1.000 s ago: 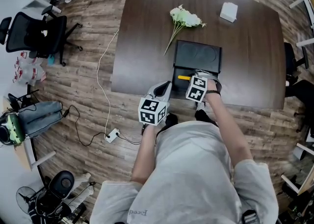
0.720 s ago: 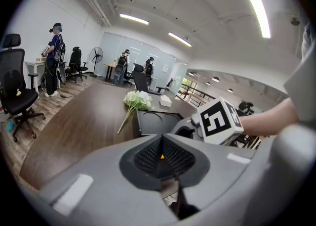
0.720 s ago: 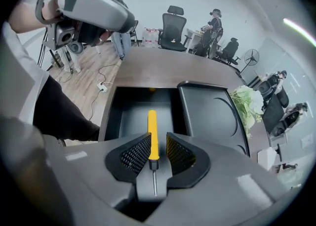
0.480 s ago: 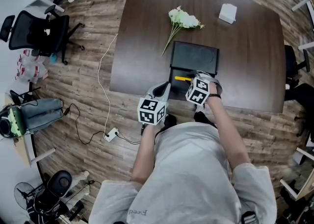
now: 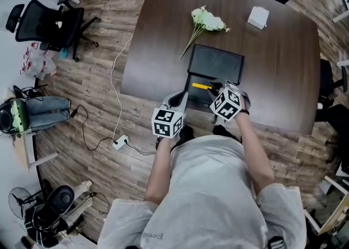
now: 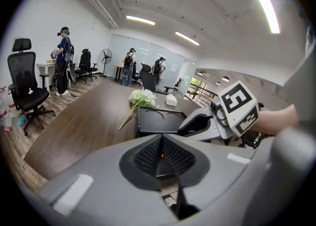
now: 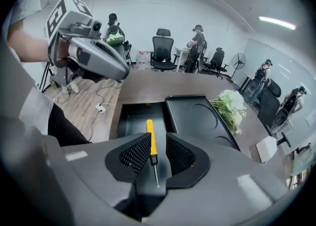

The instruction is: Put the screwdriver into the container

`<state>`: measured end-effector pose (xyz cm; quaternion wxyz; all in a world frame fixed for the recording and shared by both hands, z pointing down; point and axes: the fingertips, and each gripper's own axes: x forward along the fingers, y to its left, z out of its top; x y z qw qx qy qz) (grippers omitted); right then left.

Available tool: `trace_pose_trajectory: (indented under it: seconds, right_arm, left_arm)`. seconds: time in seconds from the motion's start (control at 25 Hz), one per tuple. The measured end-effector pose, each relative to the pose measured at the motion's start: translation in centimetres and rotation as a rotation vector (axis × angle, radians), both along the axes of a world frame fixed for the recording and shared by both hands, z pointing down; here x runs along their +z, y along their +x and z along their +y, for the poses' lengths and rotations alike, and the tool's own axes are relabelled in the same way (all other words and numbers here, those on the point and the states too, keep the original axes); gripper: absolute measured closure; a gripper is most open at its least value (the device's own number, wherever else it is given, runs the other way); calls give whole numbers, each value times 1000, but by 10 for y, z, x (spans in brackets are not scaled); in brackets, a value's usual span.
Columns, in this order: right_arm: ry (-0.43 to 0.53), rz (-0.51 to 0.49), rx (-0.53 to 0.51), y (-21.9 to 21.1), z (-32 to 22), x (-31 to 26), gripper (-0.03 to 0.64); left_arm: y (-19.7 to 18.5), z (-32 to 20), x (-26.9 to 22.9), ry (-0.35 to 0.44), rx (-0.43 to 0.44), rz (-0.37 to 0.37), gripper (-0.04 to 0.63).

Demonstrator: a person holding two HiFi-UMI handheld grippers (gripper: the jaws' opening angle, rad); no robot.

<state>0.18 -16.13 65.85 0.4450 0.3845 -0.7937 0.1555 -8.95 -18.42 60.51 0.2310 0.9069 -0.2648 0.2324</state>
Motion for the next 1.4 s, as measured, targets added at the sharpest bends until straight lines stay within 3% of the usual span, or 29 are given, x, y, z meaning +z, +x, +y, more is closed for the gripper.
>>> trace_pose_trajectory:
  seconds: [0.64,0.88,1.08,1.4]
  right_arm:
    - [109,-262,107,35,-3,-40,543]
    - [102,-335,126,55,0,-46,541]
    - [100,-470,166,60,0,-55,542]
    - [94,-472,142,64,18,-49,543]
  left_arm:
    - [8,6,-11,30,-171,34,540]
    - [16,15,-9,37,-218,24,540]
    - [13,25,-8,48,-271,13,540]
    - [15,41,-8,60,-327,4,540]
